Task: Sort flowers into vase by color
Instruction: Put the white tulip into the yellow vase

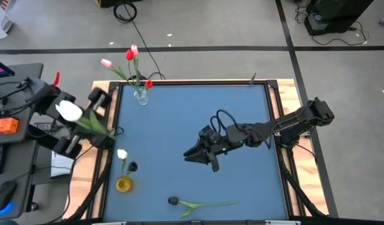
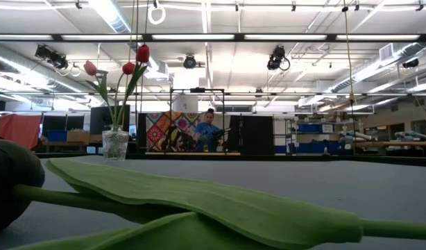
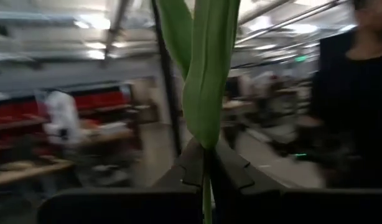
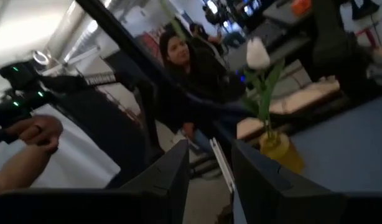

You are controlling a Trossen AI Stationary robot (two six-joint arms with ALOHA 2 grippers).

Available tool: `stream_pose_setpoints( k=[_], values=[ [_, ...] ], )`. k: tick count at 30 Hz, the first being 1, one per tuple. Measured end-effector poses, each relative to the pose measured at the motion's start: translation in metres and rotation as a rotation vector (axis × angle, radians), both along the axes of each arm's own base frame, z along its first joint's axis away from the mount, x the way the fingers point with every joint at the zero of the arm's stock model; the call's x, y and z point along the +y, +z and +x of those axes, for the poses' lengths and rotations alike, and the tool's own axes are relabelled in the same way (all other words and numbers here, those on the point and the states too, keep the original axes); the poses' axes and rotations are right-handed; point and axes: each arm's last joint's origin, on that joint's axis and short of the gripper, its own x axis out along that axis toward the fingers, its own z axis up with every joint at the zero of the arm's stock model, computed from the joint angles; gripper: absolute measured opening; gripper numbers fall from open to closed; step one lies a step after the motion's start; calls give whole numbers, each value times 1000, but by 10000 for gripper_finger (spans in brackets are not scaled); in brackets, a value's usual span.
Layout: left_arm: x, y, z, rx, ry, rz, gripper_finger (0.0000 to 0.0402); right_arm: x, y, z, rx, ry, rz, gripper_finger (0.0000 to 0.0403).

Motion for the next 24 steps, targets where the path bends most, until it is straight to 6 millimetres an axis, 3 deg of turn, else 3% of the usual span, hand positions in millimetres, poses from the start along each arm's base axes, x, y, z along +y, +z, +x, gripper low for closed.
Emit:
stream_pose_setpoints(
  k=[9,18,24],
  values=[
    [-32,-11,18,108,-267,12,16,15,-16,-6,167,-41,-8,128],
    [-40,-11,2,81,-454,72,16,11,-20,-7,215,-288,47,128],
    [-51,-27,-7,231,-603,153,16,6,-20,-7,201,-451,103,128]
  ],
)
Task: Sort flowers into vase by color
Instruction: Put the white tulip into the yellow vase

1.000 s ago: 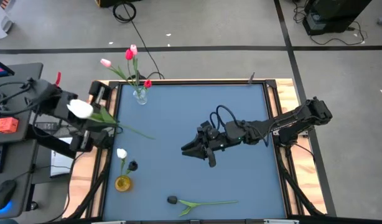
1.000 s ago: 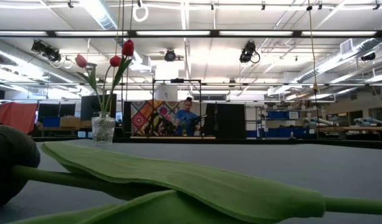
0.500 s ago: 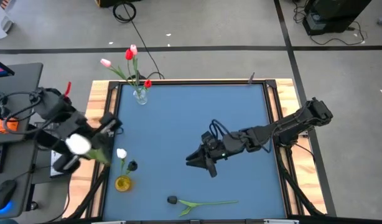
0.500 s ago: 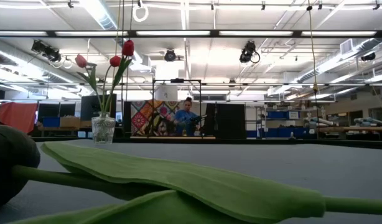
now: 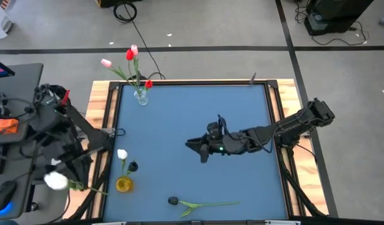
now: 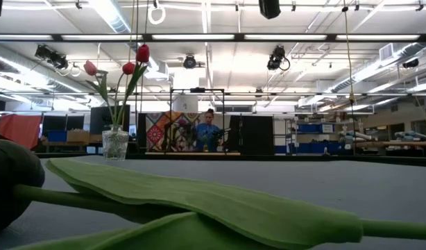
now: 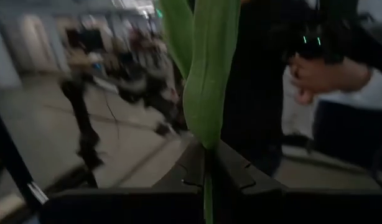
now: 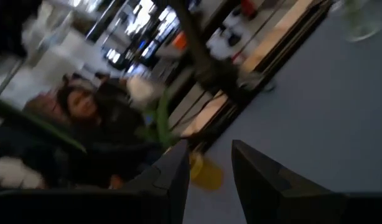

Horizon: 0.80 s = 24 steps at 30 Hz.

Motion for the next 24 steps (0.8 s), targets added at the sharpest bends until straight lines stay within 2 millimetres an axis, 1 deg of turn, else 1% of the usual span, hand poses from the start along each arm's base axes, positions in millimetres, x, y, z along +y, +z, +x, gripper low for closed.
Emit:
stream_pose_setpoints(
  k=[3,6,12,16,18,24],
  values=[
    [-5,-15,-3,32,-36,58,14,5,0,-3,-13,-94,9,128],
    [-3,-34,-8,54,-54,86,11,12,1,-7,-29,-174,-5,128],
    [7,-82,-18,91,2,40,9,29,2,-15,-39,-194,-30,128],
    [15,-111,-23,127,59,34,8,33,2,-17,-42,-206,-36,128],
    [16,-122,-23,142,79,38,8,32,2,-17,-44,-217,-32,128],
    [16,-144,-23,169,81,80,8,30,2,-16,-47,-228,-23,126]
  ],
)
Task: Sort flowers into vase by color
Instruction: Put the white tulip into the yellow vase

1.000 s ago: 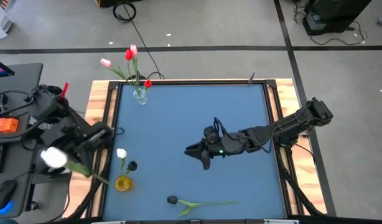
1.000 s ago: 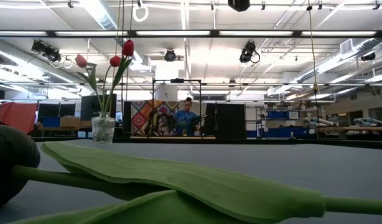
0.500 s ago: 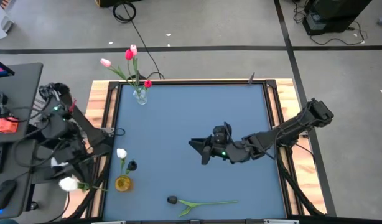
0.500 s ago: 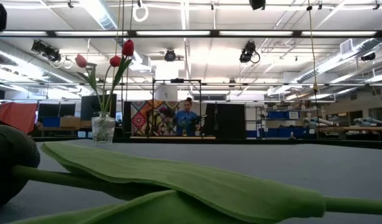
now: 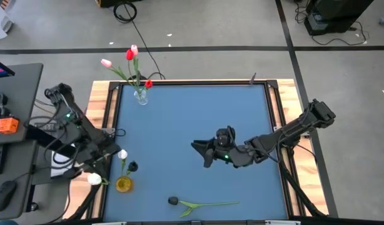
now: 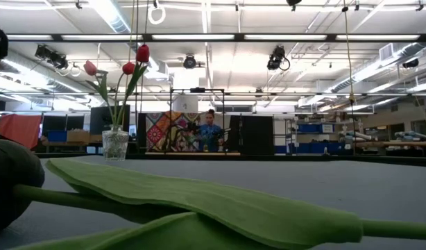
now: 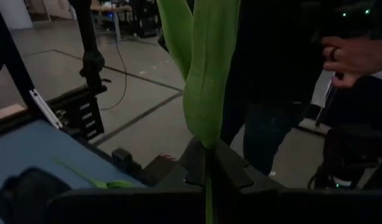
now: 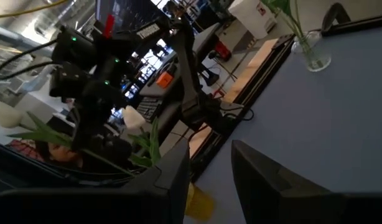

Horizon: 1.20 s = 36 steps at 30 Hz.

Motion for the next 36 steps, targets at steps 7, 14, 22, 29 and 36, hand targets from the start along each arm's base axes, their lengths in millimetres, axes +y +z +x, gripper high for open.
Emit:
stream_pose_setpoints(
  k=[7,14,22,29,36],
  values=[
    [5,-16,-3,-28,18,44,7,-3,1,2,-6,-6,4,121],
    [12,-30,-8,-35,20,31,7,-3,1,1,-7,-4,8,113],
    [17,-54,-12,3,22,25,7,-3,1,1,-18,-14,36,109],
    [18,-67,-14,45,27,5,13,-3,1,1,-25,-17,53,109],
    [18,-69,-14,118,15,-26,15,-5,1,2,-26,-12,62,109]
  ],
)
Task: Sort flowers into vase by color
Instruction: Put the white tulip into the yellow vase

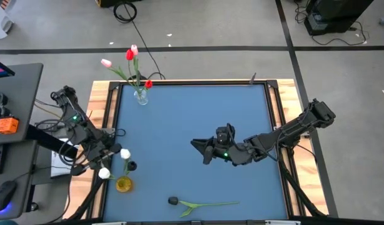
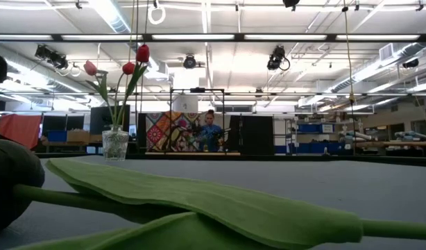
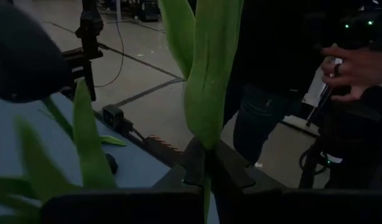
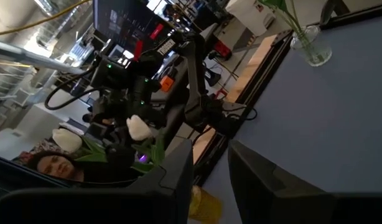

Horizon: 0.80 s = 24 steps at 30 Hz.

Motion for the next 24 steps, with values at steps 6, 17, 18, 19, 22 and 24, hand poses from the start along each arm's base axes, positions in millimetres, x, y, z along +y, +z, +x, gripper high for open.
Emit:
stream_pose_setpoints(
  k=[6,17,18,19,22,24],
  values=[
    [0,1,0,51,13,-41,35,0,1,1,-14,8,13,110],
    [1,-3,-1,243,34,-103,180,0,1,1,-21,11,28,110],
    [1,-1,-2,255,25,-101,190,0,1,1,-22,15,29,110],
    [2,1,-4,262,11,-98,198,0,2,1,-23,15,29,110],
    [8,14,-9,271,6,-91,214,0,2,1,-24,15,30,110],
    [14,26,-13,271,6,-92,218,0,2,1,-24,15,29,110]
  ],
)
